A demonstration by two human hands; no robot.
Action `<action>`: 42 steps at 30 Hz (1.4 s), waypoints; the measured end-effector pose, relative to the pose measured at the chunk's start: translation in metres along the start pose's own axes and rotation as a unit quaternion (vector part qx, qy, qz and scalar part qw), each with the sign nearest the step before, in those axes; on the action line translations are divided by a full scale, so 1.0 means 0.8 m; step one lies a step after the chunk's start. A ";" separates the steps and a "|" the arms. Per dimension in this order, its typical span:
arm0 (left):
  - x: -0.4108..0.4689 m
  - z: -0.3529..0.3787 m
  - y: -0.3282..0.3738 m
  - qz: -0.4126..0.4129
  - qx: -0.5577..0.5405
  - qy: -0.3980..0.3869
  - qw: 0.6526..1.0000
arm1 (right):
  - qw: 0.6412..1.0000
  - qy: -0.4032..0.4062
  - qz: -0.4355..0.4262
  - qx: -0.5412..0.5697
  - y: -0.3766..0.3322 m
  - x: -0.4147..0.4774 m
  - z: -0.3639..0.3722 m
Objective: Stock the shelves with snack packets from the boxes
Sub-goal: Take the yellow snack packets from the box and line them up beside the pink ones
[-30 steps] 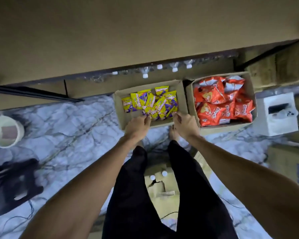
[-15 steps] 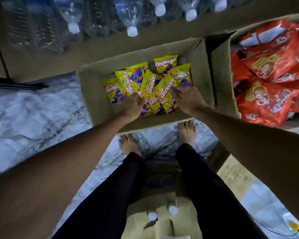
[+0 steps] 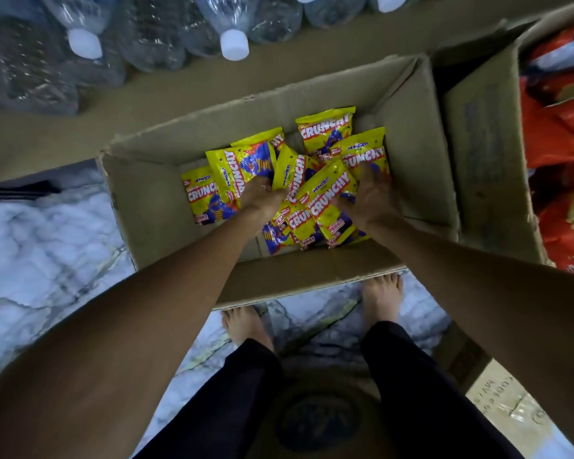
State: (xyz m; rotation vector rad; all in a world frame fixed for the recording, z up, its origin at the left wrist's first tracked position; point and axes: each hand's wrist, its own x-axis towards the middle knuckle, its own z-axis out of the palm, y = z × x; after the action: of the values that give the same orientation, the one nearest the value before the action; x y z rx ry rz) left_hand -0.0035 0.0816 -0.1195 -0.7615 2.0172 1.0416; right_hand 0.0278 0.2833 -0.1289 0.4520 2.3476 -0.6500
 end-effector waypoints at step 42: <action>-0.544 -0.283 0.162 0.063 -0.133 0.066 0.987 | 0.969 -0.020 0.028 0.244 -0.156 -0.447 -0.361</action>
State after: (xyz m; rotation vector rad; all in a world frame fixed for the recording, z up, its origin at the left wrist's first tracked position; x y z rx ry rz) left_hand 0.0656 0.0266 0.3801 -0.8698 2.0843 1.3858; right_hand 0.0856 0.2896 0.3439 0.7077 2.1150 -1.2029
